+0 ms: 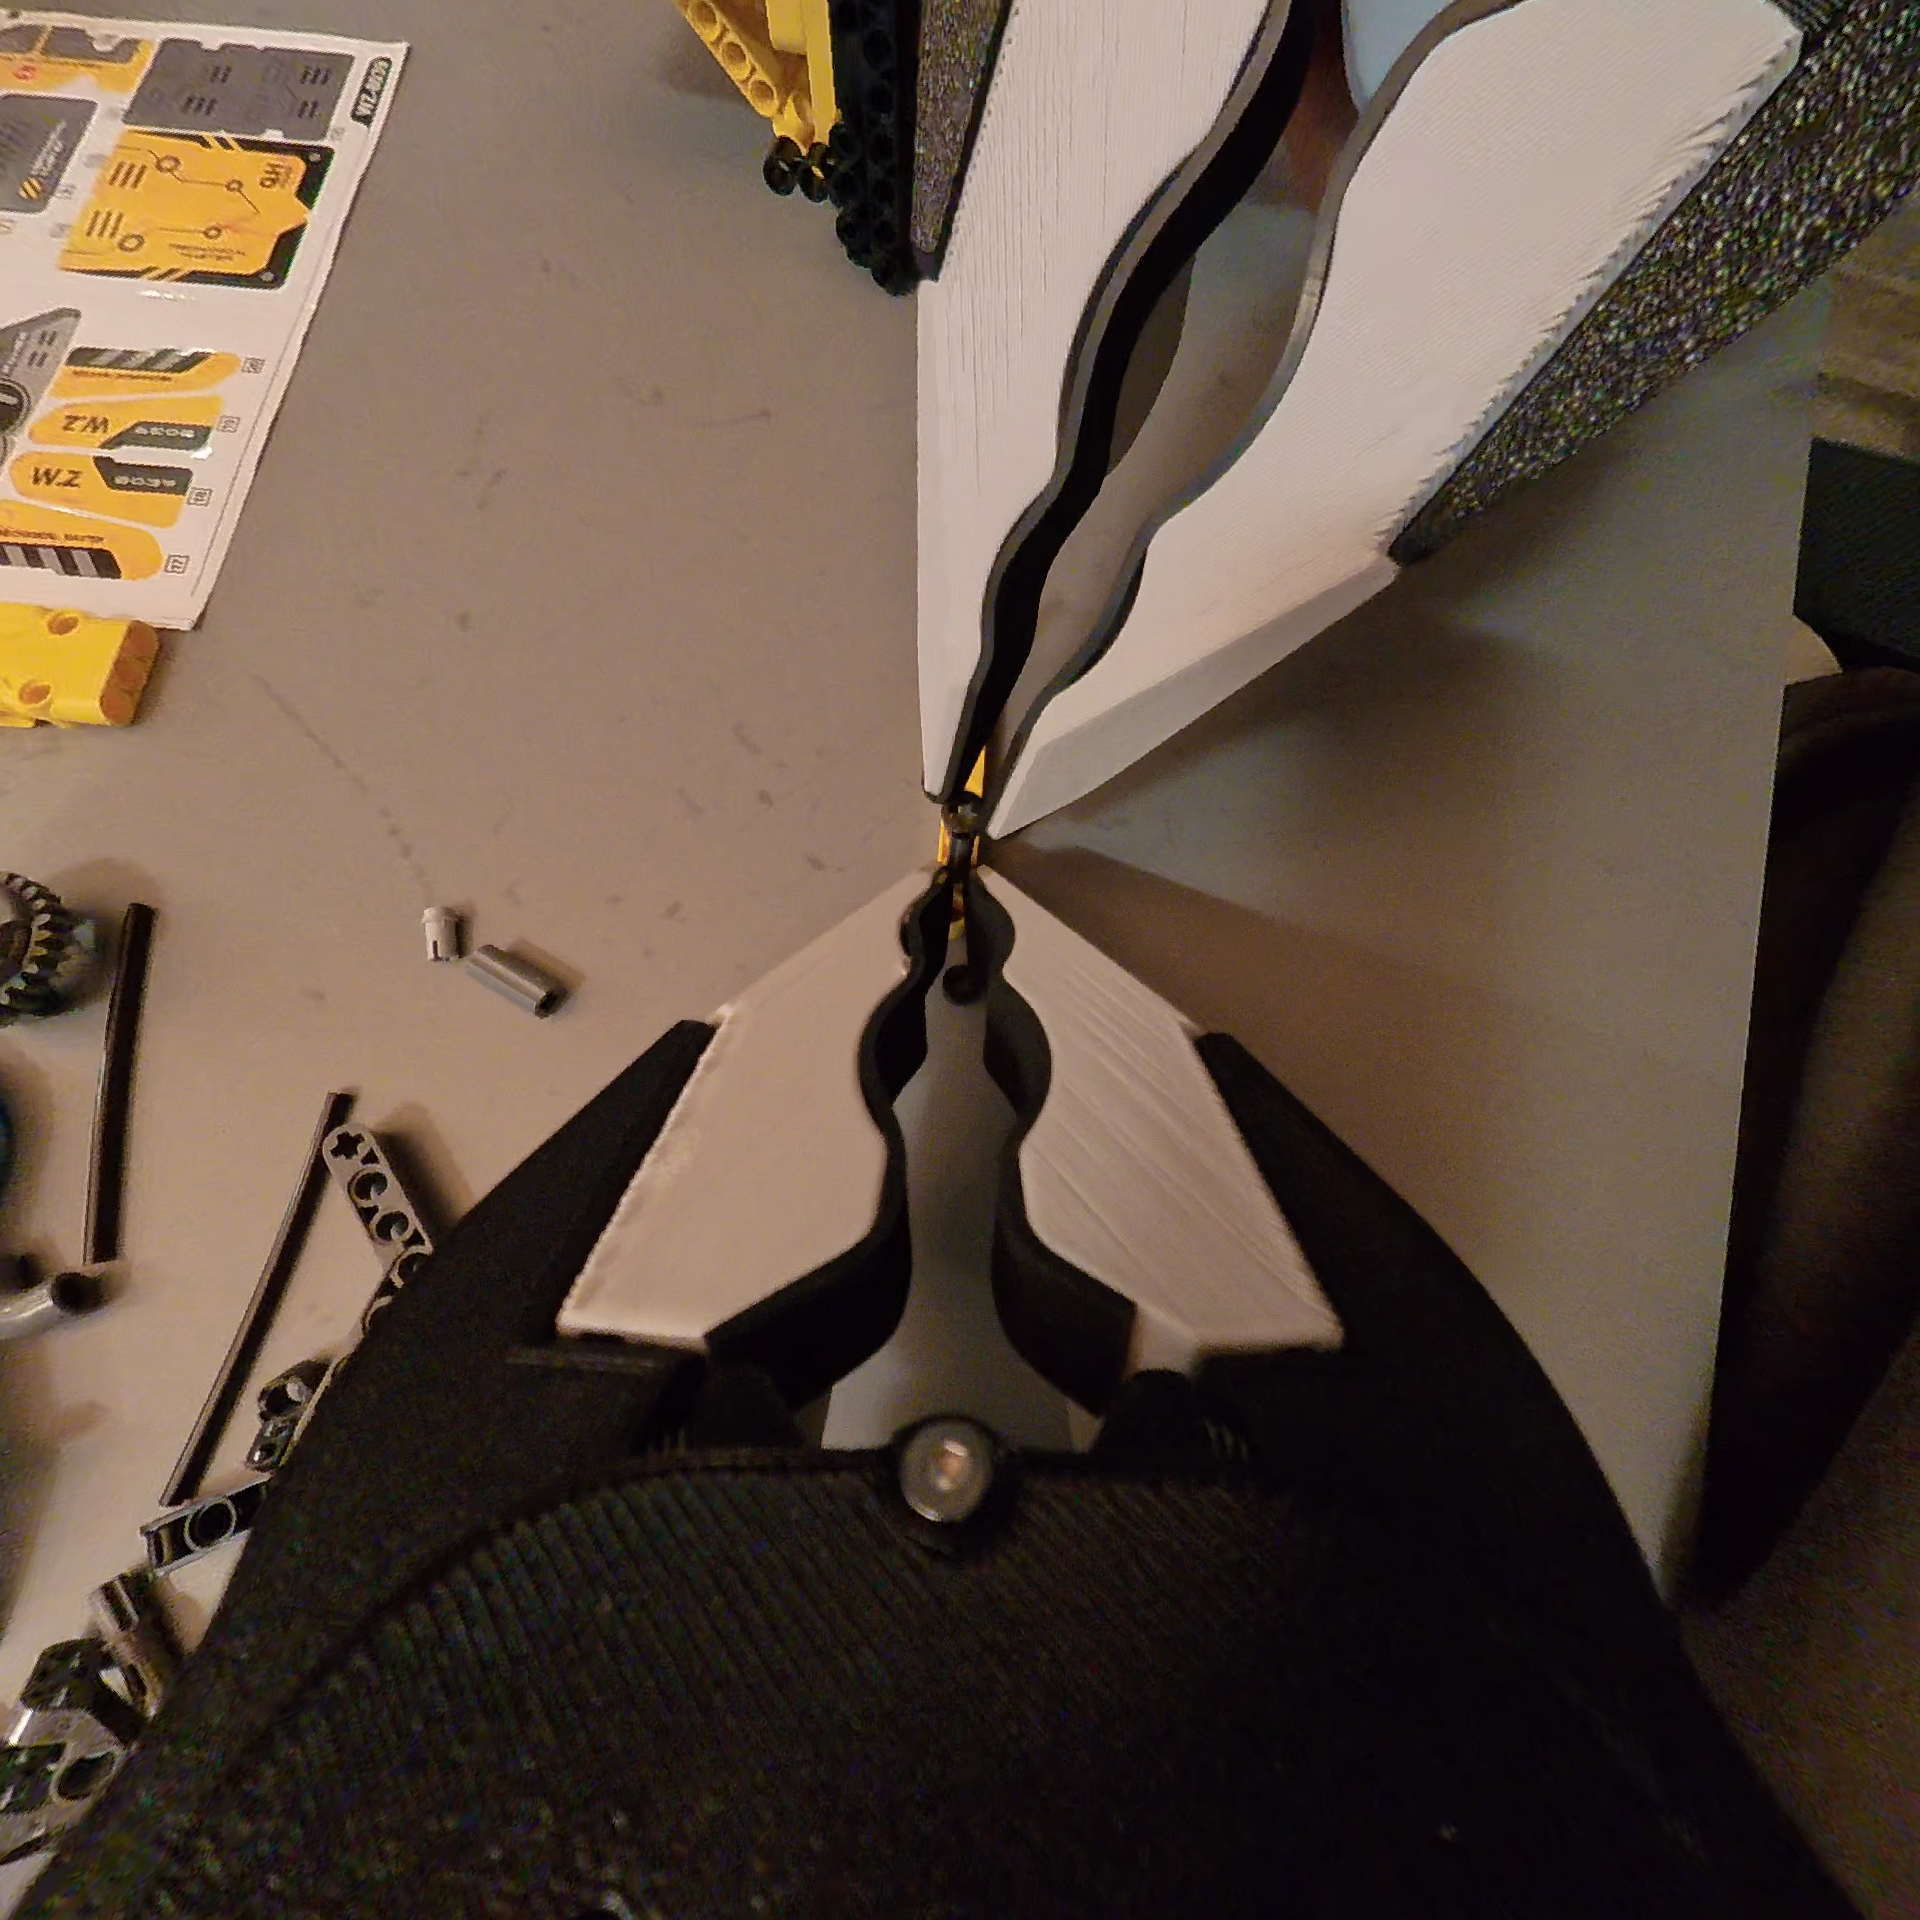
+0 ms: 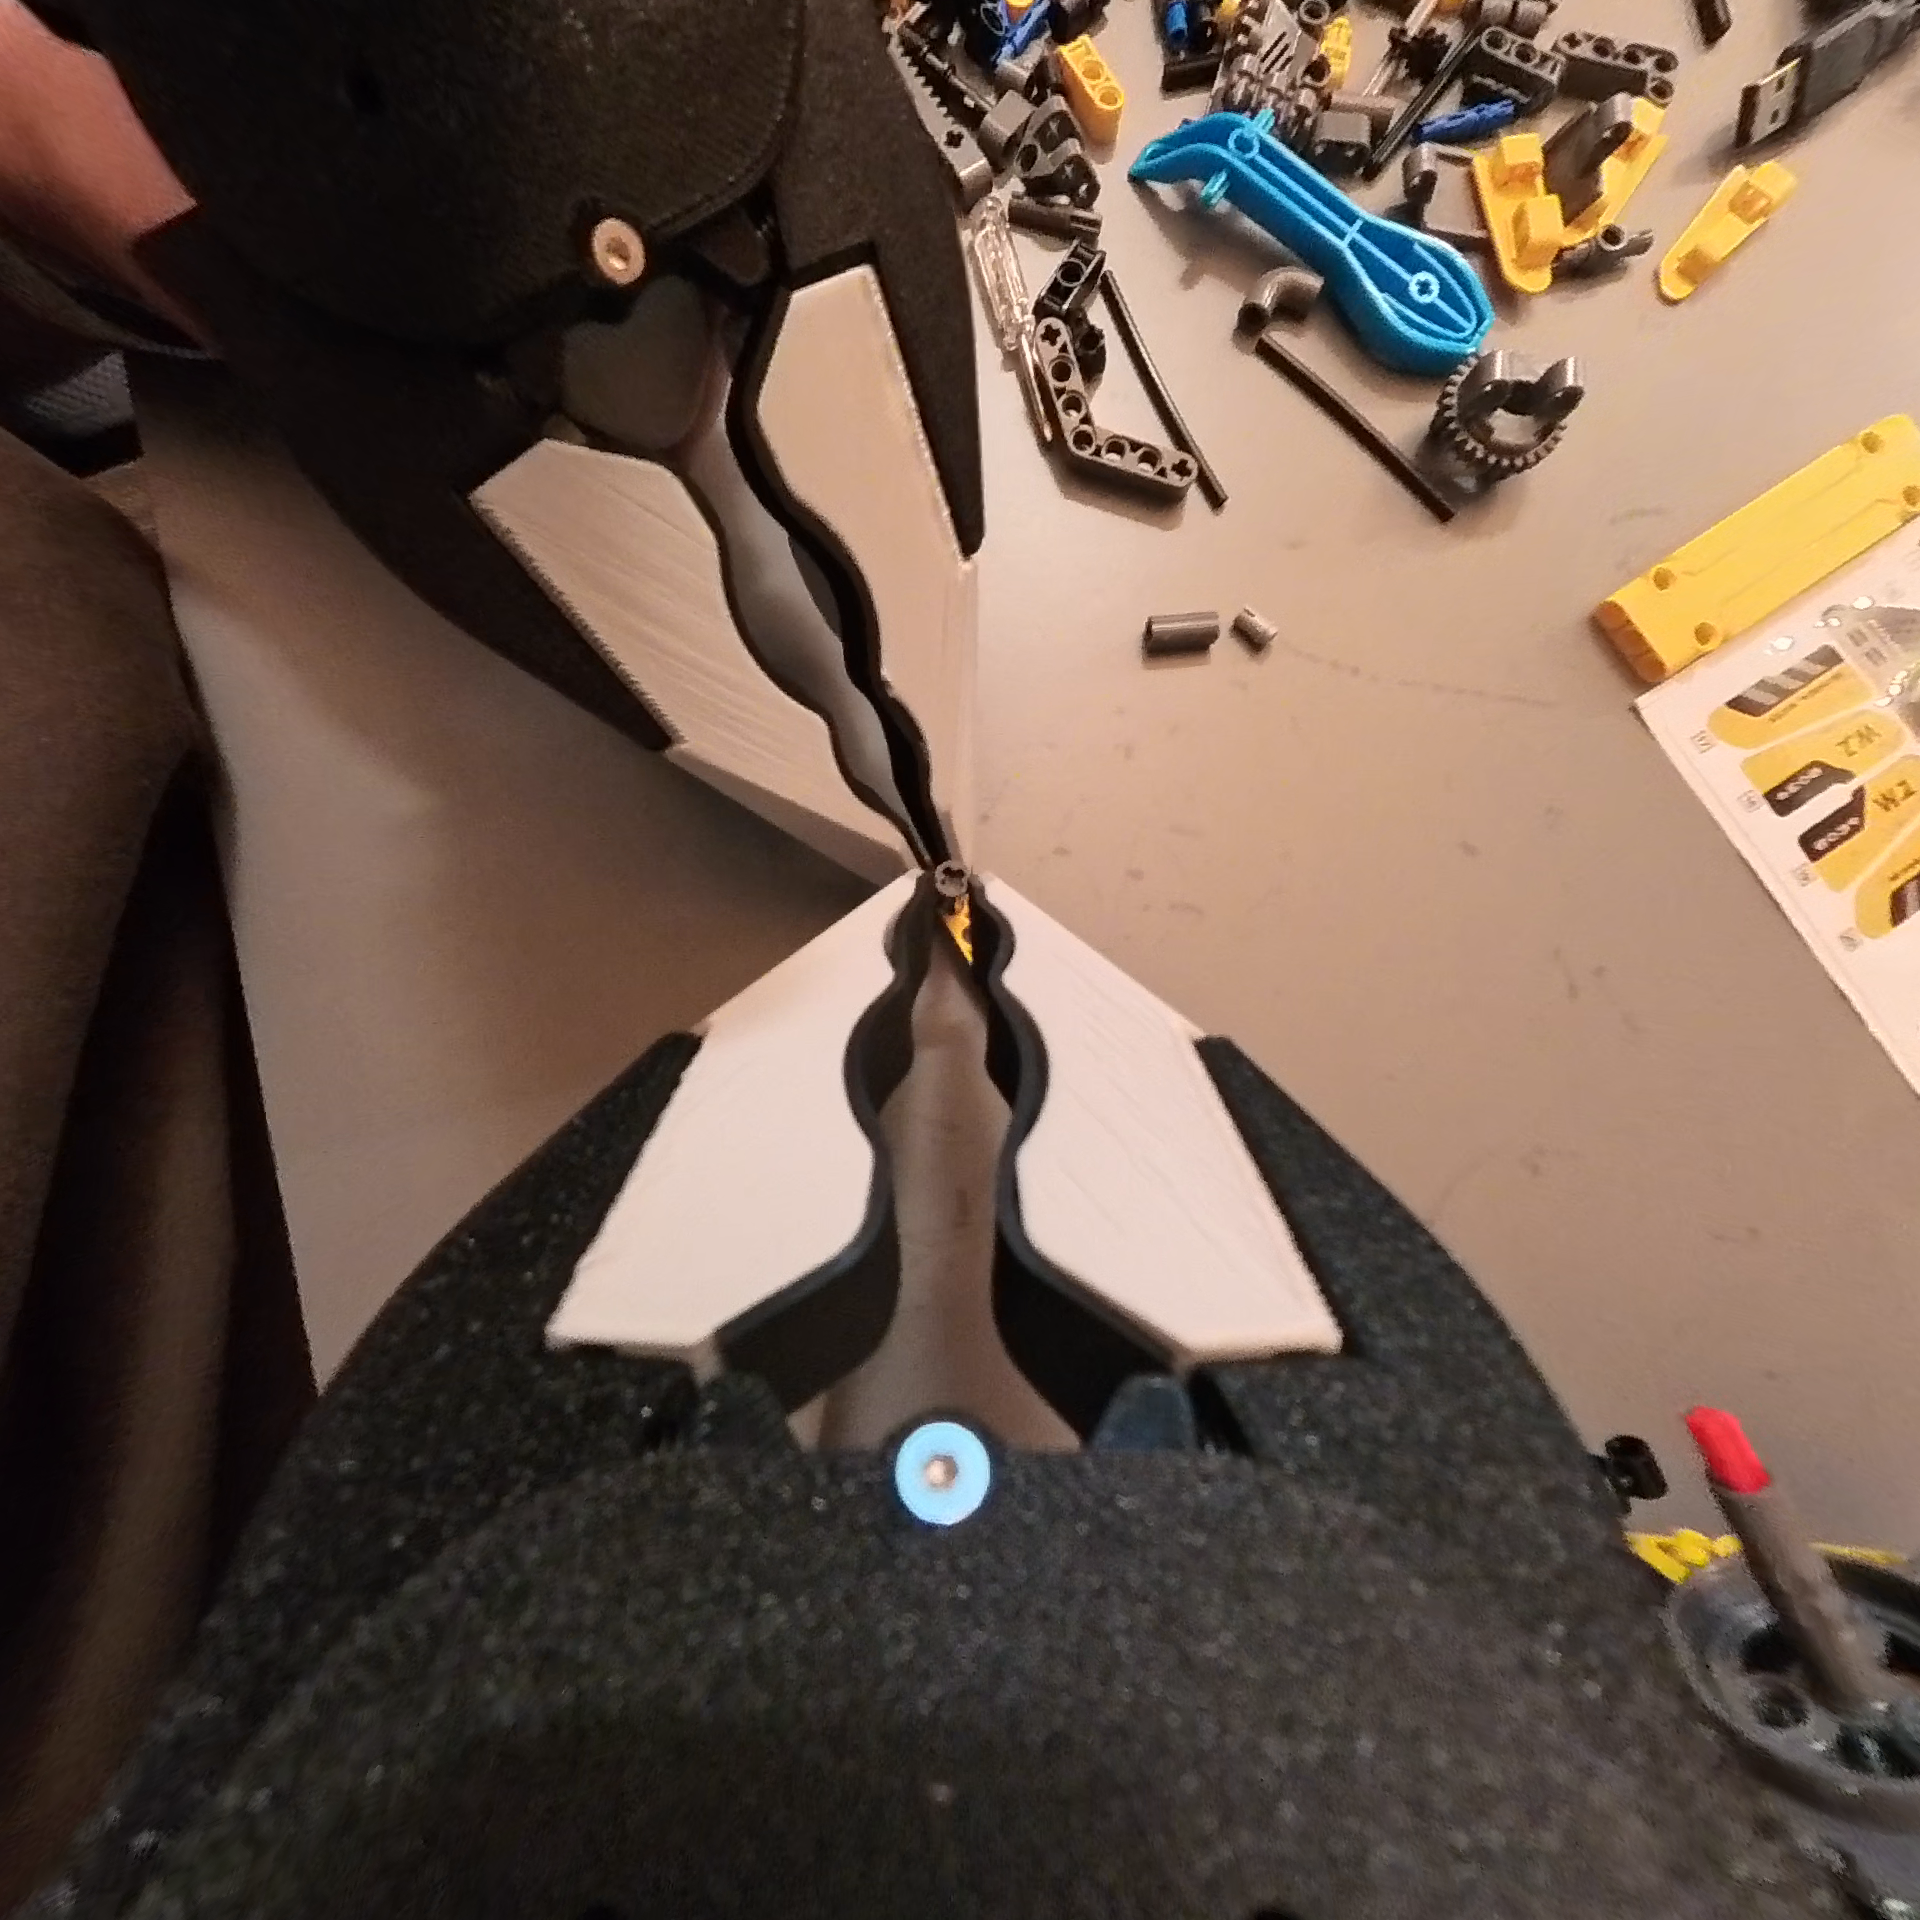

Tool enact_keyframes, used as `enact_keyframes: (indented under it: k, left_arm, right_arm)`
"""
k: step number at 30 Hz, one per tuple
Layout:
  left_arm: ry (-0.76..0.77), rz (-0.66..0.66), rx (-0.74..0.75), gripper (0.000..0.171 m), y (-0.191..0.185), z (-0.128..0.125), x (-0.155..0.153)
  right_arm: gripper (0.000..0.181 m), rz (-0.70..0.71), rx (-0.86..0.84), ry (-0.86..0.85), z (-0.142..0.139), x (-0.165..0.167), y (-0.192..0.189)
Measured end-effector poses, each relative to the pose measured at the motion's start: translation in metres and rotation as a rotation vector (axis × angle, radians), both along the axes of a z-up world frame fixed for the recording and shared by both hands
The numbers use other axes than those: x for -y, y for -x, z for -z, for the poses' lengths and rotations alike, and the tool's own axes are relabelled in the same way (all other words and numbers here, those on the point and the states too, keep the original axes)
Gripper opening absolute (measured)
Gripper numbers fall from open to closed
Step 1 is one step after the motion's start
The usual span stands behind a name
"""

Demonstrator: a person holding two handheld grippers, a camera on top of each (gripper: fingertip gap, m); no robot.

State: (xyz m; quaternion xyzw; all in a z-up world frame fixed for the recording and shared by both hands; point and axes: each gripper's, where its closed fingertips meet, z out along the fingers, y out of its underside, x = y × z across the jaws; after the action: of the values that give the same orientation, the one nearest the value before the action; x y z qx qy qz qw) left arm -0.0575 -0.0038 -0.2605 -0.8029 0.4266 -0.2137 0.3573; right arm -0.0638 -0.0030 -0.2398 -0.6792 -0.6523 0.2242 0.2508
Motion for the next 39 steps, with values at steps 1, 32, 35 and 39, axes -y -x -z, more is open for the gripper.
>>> enact_keyframes:
  k: [1,32,35,39]
  left_arm:
    - [0.0,0.0,0.0,0.001,0.0,0.0,0.0]
    - [0.005,0.004,0.001,0.0,-0.0003,0.0002,0.0005]
    - [0.004,0.004,0.001,0.0,-0.0002,0.0003,0.0005]
    - [0.011,0.005,0.005,0.0,-0.0001,0.0002,0.0008]
  right_arm:
    - [0.005,0.003,-0.002,0.0,0.0001,0.0001,-0.0001]
    - [0.006,0.105,-0.033,0.053,0.002,0.0005,-0.0017]
    - [0.006,0.111,-0.039,0.05,0.0013,0.0005,-0.0015]
    - [0.006,0.13,-0.056,0.034,0.0004,-0.0002,-0.0004]
